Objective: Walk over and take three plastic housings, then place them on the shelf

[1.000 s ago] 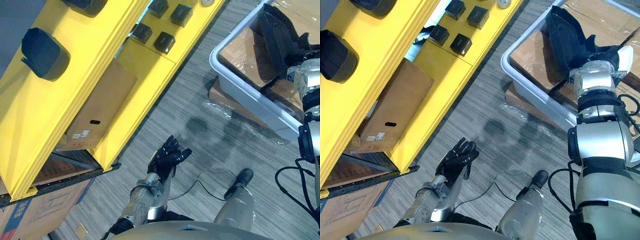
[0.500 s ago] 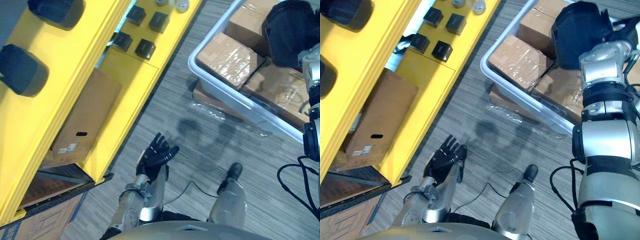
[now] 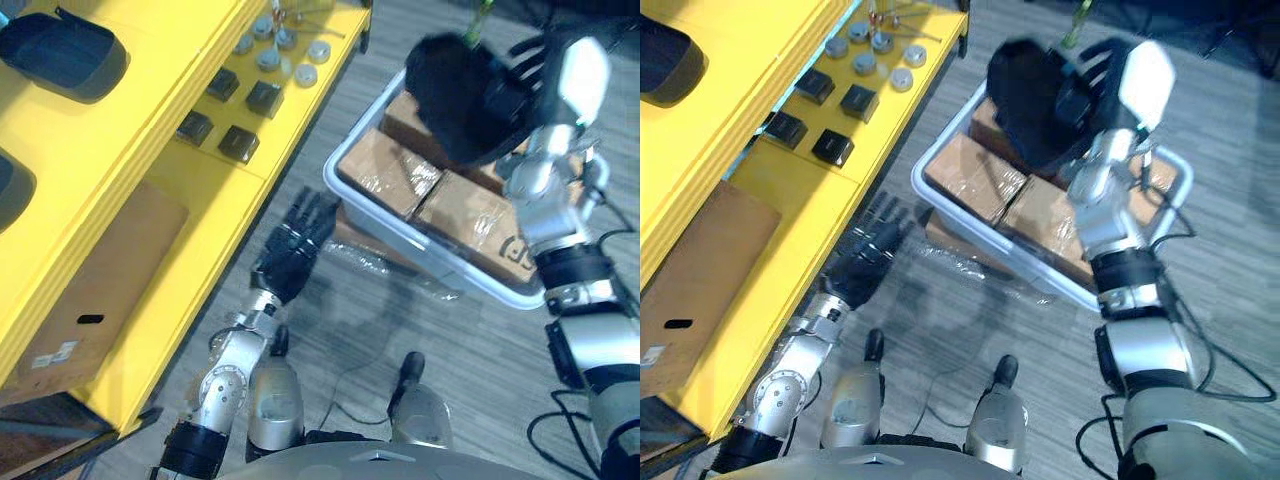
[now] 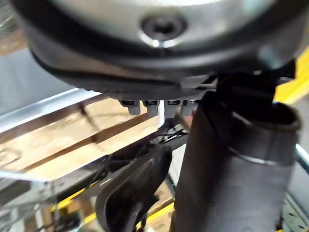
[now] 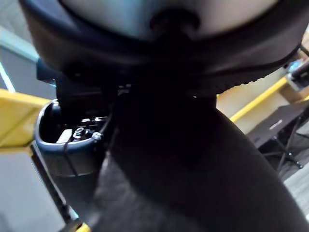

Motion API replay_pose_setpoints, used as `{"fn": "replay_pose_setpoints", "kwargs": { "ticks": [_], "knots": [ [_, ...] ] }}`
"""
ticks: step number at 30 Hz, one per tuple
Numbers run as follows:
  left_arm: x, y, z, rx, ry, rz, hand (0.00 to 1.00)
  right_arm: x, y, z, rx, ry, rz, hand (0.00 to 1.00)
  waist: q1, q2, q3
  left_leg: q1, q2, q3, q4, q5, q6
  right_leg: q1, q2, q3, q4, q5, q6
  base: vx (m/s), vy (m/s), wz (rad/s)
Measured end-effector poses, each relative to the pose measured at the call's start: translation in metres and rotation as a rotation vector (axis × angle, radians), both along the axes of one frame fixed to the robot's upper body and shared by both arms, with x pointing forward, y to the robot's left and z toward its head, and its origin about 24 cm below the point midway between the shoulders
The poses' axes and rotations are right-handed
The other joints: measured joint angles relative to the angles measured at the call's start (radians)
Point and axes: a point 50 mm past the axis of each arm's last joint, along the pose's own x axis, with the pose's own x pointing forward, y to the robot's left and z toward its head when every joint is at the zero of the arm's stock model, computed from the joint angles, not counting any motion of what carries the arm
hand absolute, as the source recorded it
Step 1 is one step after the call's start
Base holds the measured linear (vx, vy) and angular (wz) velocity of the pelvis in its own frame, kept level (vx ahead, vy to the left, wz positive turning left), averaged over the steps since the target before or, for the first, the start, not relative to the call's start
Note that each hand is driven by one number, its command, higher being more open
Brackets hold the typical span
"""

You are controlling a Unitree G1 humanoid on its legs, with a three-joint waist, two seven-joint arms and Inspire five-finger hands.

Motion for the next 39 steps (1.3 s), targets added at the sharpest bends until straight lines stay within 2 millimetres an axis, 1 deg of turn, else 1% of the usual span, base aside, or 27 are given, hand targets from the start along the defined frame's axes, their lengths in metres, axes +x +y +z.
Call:
{"fn": "replay_pose_setpoints", "kwargs": {
  "ticks": [2, 3, 4, 5, 7, 8, 10, 11, 13, 15, 18, 21, 24, 27, 28, 30, 31, 37, 39],
  "knots": [
    [0.001, -0.017, -0.011, -0.021, 0.090, -0.094, 1.00, -0.003, 0.013, -0.010, -0.020, -0.002, 0.065, 0.00, -0.007, -0.006, -0.016, 0.029, 0.007, 0.023, -0.016, 0.000, 0.000, 0.014, 0.009, 0.016, -0.022, 0.015, -0.001, 0.03, -0.005, -0.24],
    [0.001, -0.021, -0.015, -0.028, 0.116, -0.114, 1.00, -0.004, 0.017, -0.012, -0.032, -0.007, 0.085, 0.00, -0.013, -0.009, -0.023, 0.034, 0.008, 0.028, -0.022, 0.000, -0.001, 0.017, 0.011, 0.018, -0.031, 0.017, -0.001, 0.01, -0.009, -0.24],
    [0.002, -0.026, -0.022, -0.040, 0.169, -0.144, 1.00, -0.008, 0.024, -0.015, -0.036, -0.025, 0.129, 0.00, -0.027, -0.014, -0.041, 0.037, 0.010, 0.034, -0.028, 0.001, -0.002, 0.021, 0.015, 0.019, -0.045, 0.023, -0.002, 0.01, -0.011, -0.21],
    [0.002, -0.028, -0.030, -0.058, 0.224, -0.152, 1.00, -0.012, 0.031, -0.018, -0.058, -0.042, 0.168, 0.00, -0.034, -0.020, -0.056, 0.055, 0.014, 0.049, -0.041, 0.003, -0.005, 0.025, 0.019, 0.027, -0.054, 0.028, -0.003, 0.02, -0.007, -0.24],
    [0.004, -0.029, -0.037, -0.078, 0.281, -0.152, 1.00, -0.018, 0.037, -0.023, -0.079, -0.059, 0.214, 0.00, -0.046, -0.030, -0.082, 0.067, 0.016, 0.067, -0.049, 0.003, -0.005, 0.026, 0.022, 0.043, -0.065, 0.034, -0.003, 0.01, 0.001, -0.25],
    [0.008, -0.029, -0.041, -0.078, 0.304, -0.150, 1.00, -0.024, 0.041, -0.028, -0.101, -0.071, 0.243, 0.00, -0.061, -0.041, -0.103, 0.073, 0.018, 0.072, -0.054, 0.003, -0.005, 0.027, 0.024, 0.046, -0.065, 0.035, -0.003, 0.00, 0.001, -0.19],
    [0.014, -0.029, -0.041, -0.095, 0.322, -0.146, 1.00, -0.031, 0.046, -0.034, -0.093, -0.084, 0.275, 0.00, -0.064, -0.054, -0.117, 0.089, 0.023, 0.087, -0.056, 0.003, -0.006, 0.029, 0.030, 0.062, -0.066, 0.037, -0.006, -0.03, -0.006, -0.20],
    [0.018, -0.029, -0.040, -0.118, 0.334, -0.135, 1.00, -0.035, 0.052, -0.039, -0.084, -0.089, 0.302, 0.00, -0.073, -0.065, -0.134, 0.090, 0.026, 0.095, -0.056, 0.003, -0.006, 0.030, 0.033, 0.067, -0.078, 0.044, -0.008, -0.04, -0.010, -0.20],
    [0.024, -0.030, -0.037, -0.147, 0.348, -0.128, 1.00, -0.040, 0.059, -0.044, -0.103, -0.098, 0.341, 0.00, -0.083, -0.072, -0.152, 0.091, 0.025, 0.104, -0.057, 0.003, -0.006, 0.037, 0.035, 0.070, -0.108, 0.065, -0.009, -0.05, -0.003, -0.17],
    [0.029, -0.034, -0.035, -0.173, 0.359, -0.127, 1.00, -0.045, 0.063, -0.048, -0.105, -0.101, 0.375, 0.00, -0.084, -0.073, -0.154, 0.105, 0.023, 0.113, -0.058, 0.002, -0.007, 0.056, 0.036, 0.071, -0.136, 0.081, -0.010, -0.06, 0.002, -0.13],
    [0.031, -0.038, -0.034, -0.231, 0.381, -0.100, 1.00, -0.051, 0.071, -0.057, -0.087, -0.095, 0.424, 0.00, -0.090, -0.073, -0.177, 0.109, 0.026, 0.118, -0.068, 0.007, -0.012, 0.059, 0.042, 0.071, -0.153, 0.088, -0.014, -0.08, -0.011, -0.07],
    [0.031, -0.038, -0.039, -0.299, 0.424, -0.062, 1.00, -0.055, 0.077, -0.064, -0.094, -0.084, 0.461, 0.00, -0.096, -0.078, -0.190, 0.123, 0.026, 0.126, -0.089, 0.018, -0.012, 0.060, 0.044, 0.077, -0.154, 0.091, -0.014, -0.05, 0.000, -0.06],
    [0.034, -0.035, -0.038, -0.354, 0.431, -0.022, 1.00, -0.058, 0.084, -0.067, -0.112, -0.085, 0.500, 0.00, -0.103, -0.085, -0.195, 0.123, 0.026, 0.128, -0.089, 0.019, -0.012, 0.061, 0.045, 0.080, -0.166, 0.103, -0.015, -0.02, 0.009, -0.03],
    [0.042, -0.036, -0.033, -0.385, 0.425, -0.001, 1.00, -0.063, 0.093, -0.076, -0.117, -0.063, 0.561, 0.00, -0.105, -0.089, -0.211, 0.123, 0.025, 0.129, -0.089, 0.023, -0.013, 0.062, 0.046, 0.081, -0.166, 0.104, -0.015, 0.00, 0.000, 0.00],
    [0.047, -0.038, -0.028, -0.409, 0.413, -0.001, 1.00, -0.068, 0.098, -0.081, -0.100, -0.054, 0.587, 0.00, -0.106, -0.090, -0.213, 0.123, 0.025, 0.128, -0.089, 0.023, -0.013, 0.064, 0.046, 0.082, -0.166, 0.104, -0.015, 0.00, 0.000, 0.00],
    [0.051, -0.039, -0.023, -0.439, 0.401, 0.005, 1.00, -0.071, 0.105, -0.086, -0.092, -0.036, 0.617, 0.00, -0.107, -0.090, -0.213, 0.124, 0.025, 0.128, -0.089, 0.023, -0.013, 0.064, 0.046, 0.082, -0.167, 0.105, -0.014, 0.00, 0.000, 0.00],
    [0.052, -0.039, -0.022, -0.445, 0.400, 0.017, 0.00, -0.073, 0.109, -0.089, -0.085, -0.035, 0.641, 0.00, -0.107, -0.090, -0.213, 0.124, 0.025, 0.127, -0.089, 0.023, -0.013, 0.065, 0.046, 0.082, -0.167, 0.105, -0.014, 0.00, 0.000, 0.00],
    [0.053, -0.037, -0.022, -0.527, 0.412, 0.073, 0.00, -0.082, 0.124, -0.088, -0.064, -0.066, 0.722, 0.00, -0.108, -0.093, -0.218, 0.137, 0.024, 0.125, -0.089, 0.022, -0.012, 0.087, 0.046, 0.077, -0.180, 0.105, -0.014, -0.02, 0.007, 0.01],
    [0.052, -0.038, -0.023, -0.529, 0.394, 0.062, 0.00, -0.083, 0.123, -0.091, -0.043, -0.062, 0.712, 0.00, -0.106, -0.095, -0.223, 0.137, 0.024, 0.121, -0.090, 0.022, -0.012, 0.092, 0.046, 0.074, -0.184, 0.105, -0.013, -0.03, 0.011, 0.04]
  ]
}}
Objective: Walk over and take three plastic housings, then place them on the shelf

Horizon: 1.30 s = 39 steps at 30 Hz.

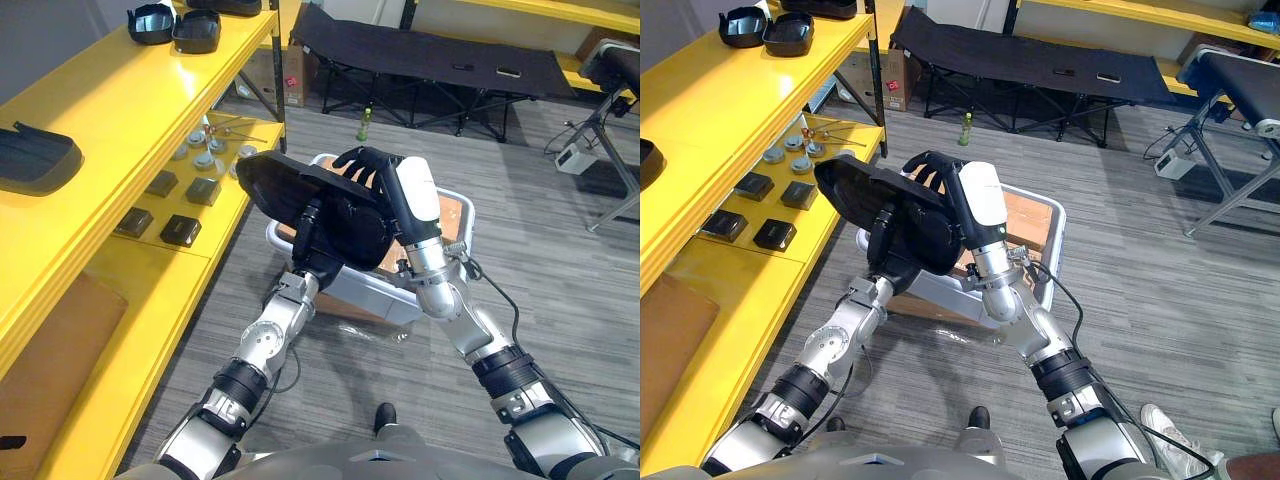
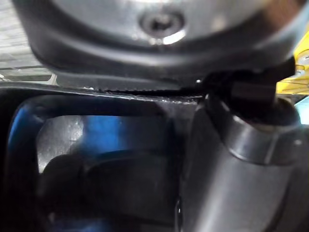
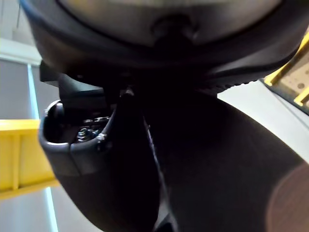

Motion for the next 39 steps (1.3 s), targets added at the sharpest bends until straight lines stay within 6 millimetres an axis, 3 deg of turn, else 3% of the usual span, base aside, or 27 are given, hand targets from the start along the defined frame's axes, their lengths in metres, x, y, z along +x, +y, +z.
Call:
{"fn": "replay_pose_setpoints", "kwargs": {
  "ticks": [12, 13, 18, 24, 30, 35, 39],
  "knots": [
    [-0.006, -0.004, -0.001, 0.128, -0.100, 0.017, 0.00, -0.015, -0.002, -0.019, 0.122, 0.007, -0.083, 0.00, -0.004, -0.006, -0.029, 0.001, 0.000, 0.001, 0.000, -0.004, 0.001, 0.002, 0.000, -0.005, -0.002, 0.000, 0.000, 0.00, 0.001, 0.00],
    [-0.006, -0.005, -0.001, 0.129, -0.102, 0.020, 0.00, -0.015, -0.002, -0.019, 0.126, 0.005, -0.085, 1.00, -0.004, -0.008, -0.030, 0.001, 0.000, 0.001, 0.000, -0.004, 0.001, 0.002, -0.001, -0.005, -0.002, 0.000, 0.000, 0.00, 0.000, 0.00],
    [-0.005, -0.002, 0.005, 0.147, -0.111, 0.076, 0.00, -0.021, 0.003, -0.023, 0.131, 0.005, -0.059, 1.00, -0.003, -0.014, -0.034, 0.001, 0.000, 0.001, 0.000, -0.004, 0.001, 0.002, -0.001, -0.006, -0.003, -0.001, 0.000, 0.00, 0.000, 0.00],
    [-0.005, 0.016, 0.012, 0.261, -0.116, 0.176, 0.00, -0.028, 0.015, -0.029, 0.149, 0.024, -0.041, 1.00, 0.000, -0.016, -0.036, 0.002, 0.000, 0.000, 0.000, -0.004, 0.001, 0.003, -0.001, -0.006, -0.002, 0.000, 0.000, 0.00, 0.000, 0.00],
    [-0.002, 0.041, 0.027, 0.533, -0.107, 0.356, 0.00, -0.020, 0.016, -0.033, 0.326, 0.198, -0.081, 1.00, 0.003, -0.009, -0.049, 0.007, -0.001, 0.000, 0.000, -0.004, 0.001, 0.005, 0.000, -0.008, 0.003, -0.001, 0.000, 0.00, 0.000, 0.00],
    [-0.002, 0.095, 0.031, 0.951, 0.099, 0.729, 0.00, -0.012, -0.011, -0.033, 0.443, 0.256, -0.206, 1.00, -0.009, 0.013, -0.062, 0.015, -0.001, 0.003, -0.002, -0.005, 0.000, 0.008, 0.000, -0.008, 0.003, -0.003, -0.003, 0.00, 0.000, -0.01],
    [-0.013, 0.139, 0.035, 1.149, 0.263, 1.017, 0.00, -0.014, -0.039, -0.040, 0.532, 0.303, -0.345, 1.00, -0.006, 0.023, -0.068, 0.015, -0.001, 0.003, -0.003, -0.005, 0.000, 0.008, 0.000, -0.008, 0.002, -0.003, -0.003, 0.00, 0.000, 0.00]
  ]
}}
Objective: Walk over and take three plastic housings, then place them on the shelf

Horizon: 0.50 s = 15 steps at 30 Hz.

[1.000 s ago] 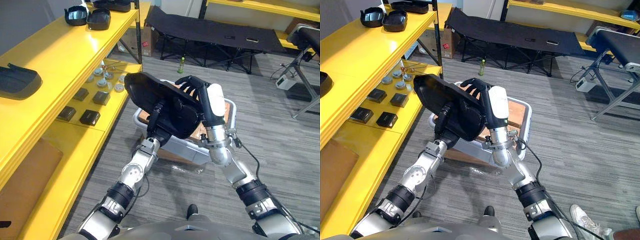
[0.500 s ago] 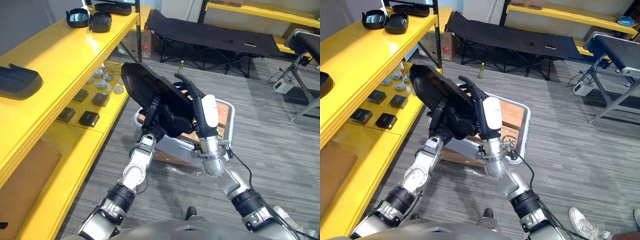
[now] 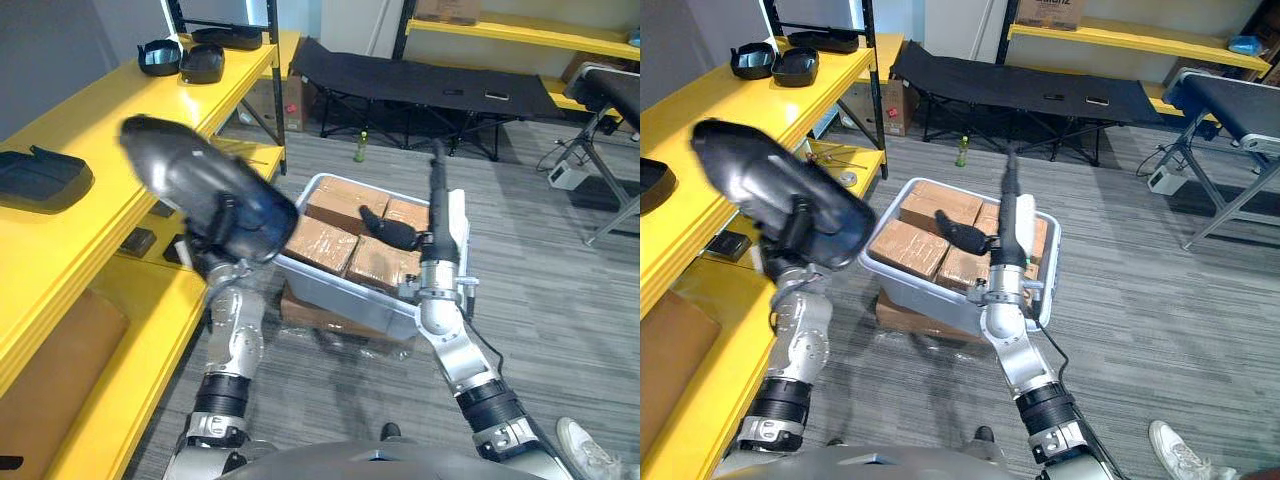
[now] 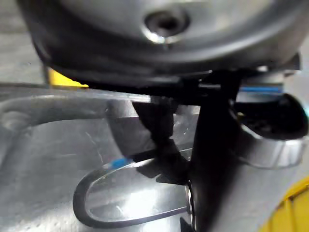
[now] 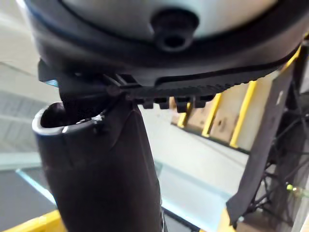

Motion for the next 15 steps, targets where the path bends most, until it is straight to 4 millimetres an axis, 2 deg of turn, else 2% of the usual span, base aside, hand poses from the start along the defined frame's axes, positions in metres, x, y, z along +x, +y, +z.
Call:
{"fn": "replay_pose_setpoints", "kwargs": {
  "ticks": [3, 6, 12, 15],
  "knots": [
    [-0.008, 0.017, 0.003, 0.101, 0.041, 0.155, 0.00, -0.007, -0.003, -0.005, 0.018, 0.027, -0.033, 1.00, 0.003, 0.002, -0.002, 0.002, 0.000, 0.000, 0.000, 0.000, 0.000, 0.002, 0.000, -0.001, -0.001, 0.000, 0.000, 0.00, 0.000, 0.00],
    [-0.010, 0.019, 0.008, 0.230, 0.071, 0.215, 0.00, -0.014, 0.004, -0.009, 0.131, 0.049, -0.022, 1.00, 0.003, 0.002, -0.006, 0.002, 0.000, 0.000, 0.000, -0.001, -0.002, 0.002, 0.000, -0.001, -0.003, 0.000, 0.000, 0.00, 0.000, 0.00],
    [-0.009, 0.017, 0.013, 0.281, 0.021, 0.179, 0.00, -0.030, 0.004, -0.032, 0.306, 0.151, 0.041, 1.00, -0.012, 0.013, -0.024, 0.002, 0.000, 0.004, 0.000, -0.004, -0.003, -0.001, 0.000, 0.001, -0.005, 0.000, -0.001, 0.00, 0.000, 0.00],
    [-0.022, 0.015, 0.022, 0.317, -0.066, 0.122, 0.00, -0.041, 0.001, -0.044, 0.355, 0.208, 0.068, 1.00, -0.028, 0.015, -0.025, 0.002, 0.000, 0.011, 0.003, -0.012, -0.003, -0.004, 0.000, 0.005, -0.006, 0.000, -0.001, 0.00, 0.000, -0.07]
  ]
}}
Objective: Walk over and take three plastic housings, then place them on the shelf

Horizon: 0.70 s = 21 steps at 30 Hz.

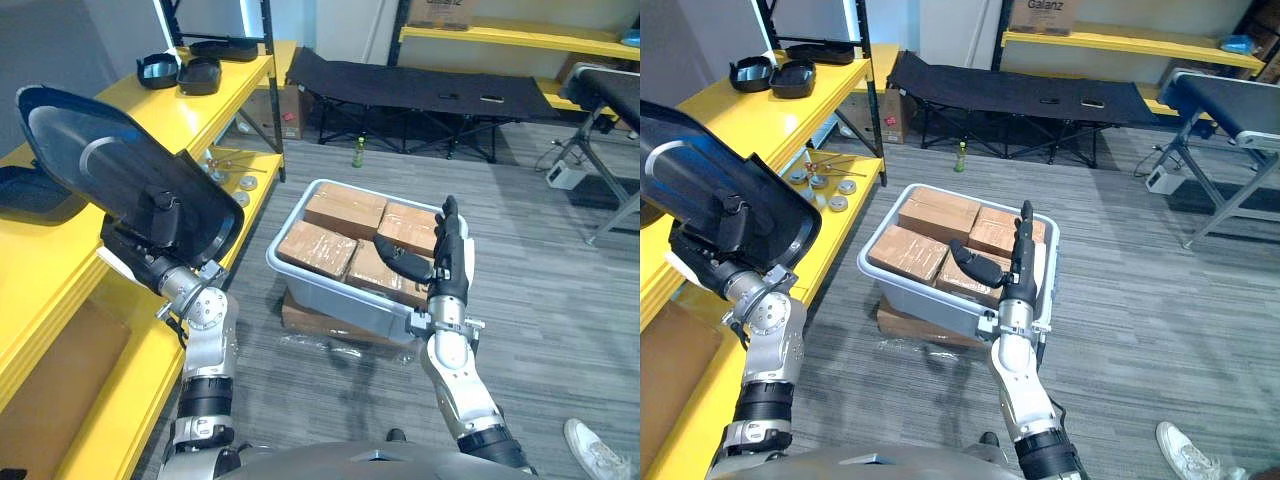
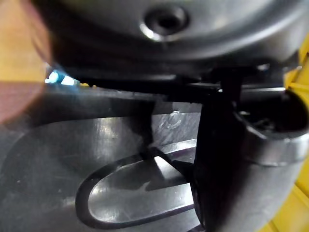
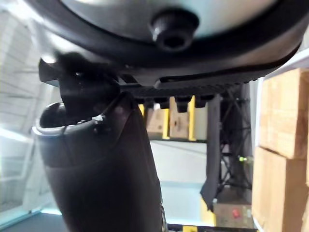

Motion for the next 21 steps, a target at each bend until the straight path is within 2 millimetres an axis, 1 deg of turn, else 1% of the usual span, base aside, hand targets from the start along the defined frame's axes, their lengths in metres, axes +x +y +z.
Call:
{"fn": "replay_pose_setpoints", "kwargs": {
  "ticks": [1, 2, 5, 7, 9, 13, 16, 17, 18, 21],
  "knots": [
    [-0.021, -0.008, 0.013, 0.064, -0.102, -0.111, 0.00, -0.011, -0.009, -0.012, 0.100, 0.055, -0.003, 1.00, 0.002, 0.008, -0.002, 0.000, 0.000, 0.003, 0.001, -0.006, -0.001, -0.001, 0.000, 0.000, -0.001, 0.000, 0.000, 0.00, 0.000, -0.05],
    [-0.028, -0.010, 0.018, 0.089, -0.133, -0.150, 0.00, -0.013, -0.011, -0.014, 0.128, 0.062, 0.004, 1.00, 0.003, 0.015, -0.003, -0.001, 0.000, 0.004, 0.002, -0.007, -0.001, -0.002, 0.000, 0.000, -0.001, 0.000, 0.000, 0.00, 0.000, 0.00],
    [-0.037, -0.012, 0.025, 0.150, -0.186, -0.227, 0.00, -0.016, -0.011, -0.017, 0.147, 0.071, 0.063, 1.00, 0.008, 0.035, -0.014, -0.002, 0.000, 0.003, 0.004, -0.012, 0.000, -0.001, 0.000, -0.002, -0.001, 0.000, 0.000, 0.00, 0.000, 0.00],
    [-0.044, -0.012, 0.027, 0.178, -0.192, -0.253, 0.00, -0.016, -0.008, -0.017, 0.142, 0.072, 0.117, 1.00, 0.007, 0.040, -0.017, -0.003, 0.000, 0.003, 0.005, -0.015, 0.002, -0.002, 0.000, -0.003, -0.001, -0.001, 0.000, 0.00, 0.000, 0.00],
    [-0.051, -0.014, 0.029, 0.246, -0.178, -0.289, 0.00, -0.017, -0.007, -0.017, 0.121, 0.070, 0.174, 1.00, 0.010, 0.040, -0.017, -0.008, 0.000, 0.000, 0.006, -0.017, 0.004, -0.002, 0.000, -0.006, -0.002, -0.002, -0.001, -0.03, 0.012, 0.04],
    [-0.057, -0.013, 0.027, 0.286, -0.152, -0.327, 0.00, -0.016, -0.006, -0.008, 0.089, 0.040, 0.232, 1.00, 0.019, 0.045, -0.015, -0.020, 0.001, -0.011, 0.008, -0.018, 0.006, -0.005, 0.000, -0.017, -0.002, -0.005, -0.003, -0.02, 0.009, 0.07],
    [-0.058, -0.014, 0.029, 0.288, -0.158, -0.330, 0.00, -0.016, -0.005, -0.008, 0.089, 0.040, 0.256, 1.00, 0.033, 0.045, -0.015, -0.021, 0.001, -0.013, 0.008, -0.018, 0.006, -0.005, 0.000, -0.019, -0.002, -0.006, -0.004, 0.00, 0.000, 0.00],
    [-0.060, -0.013, 0.029, 0.289, -0.159, -0.327, 0.00, -0.016, -0.004, -0.009, 0.097, 0.040, 0.270, 1.00, 0.033, 0.045, -0.015, -0.021, 0.001, -0.014, 0.009, -0.018, 0.006, -0.004, 0.000, -0.020, -0.002, -0.007, -0.003, 0.00, 0.000, 0.00],
    [-0.061, -0.013, 0.029, 0.289, -0.158, -0.326, 0.00, -0.016, -0.003, -0.009, 0.108, 0.040, 0.280, 1.00, 0.033, 0.045, -0.015, -0.021, 0.001, -0.015, 0.009, -0.018, 0.006, -0.004, 0.000, -0.021, -0.002, -0.008, -0.003, 0.00, 0.011, 0.04],
    [-0.062, -0.013, 0.029, 0.290, -0.153, -0.315, 0.00, -0.016, 0.004, -0.009, 0.243, 0.027, 0.329, 1.00, 0.035, 0.046, -0.015, -0.037, 0.001, -0.030, 0.024, -0.022, 0.001, -0.002, 0.000, -0.034, -0.001, -0.010, -0.003, 0.00, 0.012, 0.10]
  ]
}}
